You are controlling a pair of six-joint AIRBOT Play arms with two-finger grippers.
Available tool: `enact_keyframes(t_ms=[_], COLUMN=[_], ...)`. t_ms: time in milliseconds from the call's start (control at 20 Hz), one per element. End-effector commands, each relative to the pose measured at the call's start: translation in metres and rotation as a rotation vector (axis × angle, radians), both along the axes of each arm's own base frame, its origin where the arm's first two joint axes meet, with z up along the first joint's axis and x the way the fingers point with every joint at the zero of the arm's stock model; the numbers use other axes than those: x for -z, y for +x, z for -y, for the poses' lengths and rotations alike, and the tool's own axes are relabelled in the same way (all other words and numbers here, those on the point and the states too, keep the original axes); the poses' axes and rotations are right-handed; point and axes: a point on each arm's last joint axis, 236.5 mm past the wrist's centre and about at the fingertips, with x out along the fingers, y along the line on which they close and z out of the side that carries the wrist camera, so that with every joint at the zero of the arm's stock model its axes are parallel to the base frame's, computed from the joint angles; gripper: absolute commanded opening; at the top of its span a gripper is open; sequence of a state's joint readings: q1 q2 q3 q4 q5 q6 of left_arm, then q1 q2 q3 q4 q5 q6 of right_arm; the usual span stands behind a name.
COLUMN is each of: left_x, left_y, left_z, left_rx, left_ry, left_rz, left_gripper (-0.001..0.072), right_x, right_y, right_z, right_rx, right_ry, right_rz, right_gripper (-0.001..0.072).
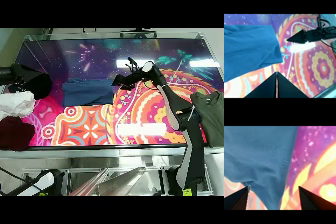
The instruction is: Fold the shirts.
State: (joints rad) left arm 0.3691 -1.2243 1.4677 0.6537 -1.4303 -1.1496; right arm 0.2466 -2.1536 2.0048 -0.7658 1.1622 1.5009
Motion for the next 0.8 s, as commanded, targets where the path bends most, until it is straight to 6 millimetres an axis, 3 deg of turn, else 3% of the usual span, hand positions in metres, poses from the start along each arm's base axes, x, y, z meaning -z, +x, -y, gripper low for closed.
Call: enact_keyframes(t_ms=[0,200,300,350,400,450,550,600,650,750], left_x=[0.002,0.001,0.002,0.002,0.002,0.001,0.002,0.002,0.002,0.003], left_y=[-0.004,-0.004,-0.004,-0.004,-0.004,-0.004,-0.004,-0.004,-0.005,-0.008], left_z=[0.001,0.001,0.001,0.001,0.001,0.001,0.001,0.001,0.002,0.003], left_rx=[0.019,0.021,0.022,0.022,0.022,0.022,0.022,0.023,0.025,0.037], left_ry=[0.006,0.009,0.01,0.01,0.01,0.009,0.01,0.009,0.009,0.008], left_rz=[-0.006,-0.001,-0.001,-0.001,-0.001,-0.002,-0.002,-0.003,-0.004,-0.015], left_gripper=[0.0021,0.002,0.002,0.002,0.002,0.002,0.002,0.002,0.002,0.002], right_x=[0.026,0.054,0.057,0.052,0.041,0.025,-0.015,-0.041,-0.071,-0.13], right_y=[0.0,-0.005,-0.012,-0.016,-0.017,-0.018,-0.014,-0.008,-0.001,0.009], right_z=[-0.019,-0.044,-0.054,-0.062,-0.07,-0.078,-0.08,-0.071,-0.057,-0.008], right_rx=[0.037,0.057,0.041,0.017,-0.002,-0.021,-0.052,-0.055,-0.041,0.044], right_ry=[0.08,0.115,0.12,0.137,0.181,0.235,0.284,0.27,0.251,0.198], right_rz=[-0.072,-0.118,-0.128,-0.118,-0.107,-0.093,-0.007,0.054,0.112,0.161], right_gripper=[0.07,0.0695,0.0563,0.0561,0.0381,0.0113,0.0009,0.0008,0.0007,0.0006])
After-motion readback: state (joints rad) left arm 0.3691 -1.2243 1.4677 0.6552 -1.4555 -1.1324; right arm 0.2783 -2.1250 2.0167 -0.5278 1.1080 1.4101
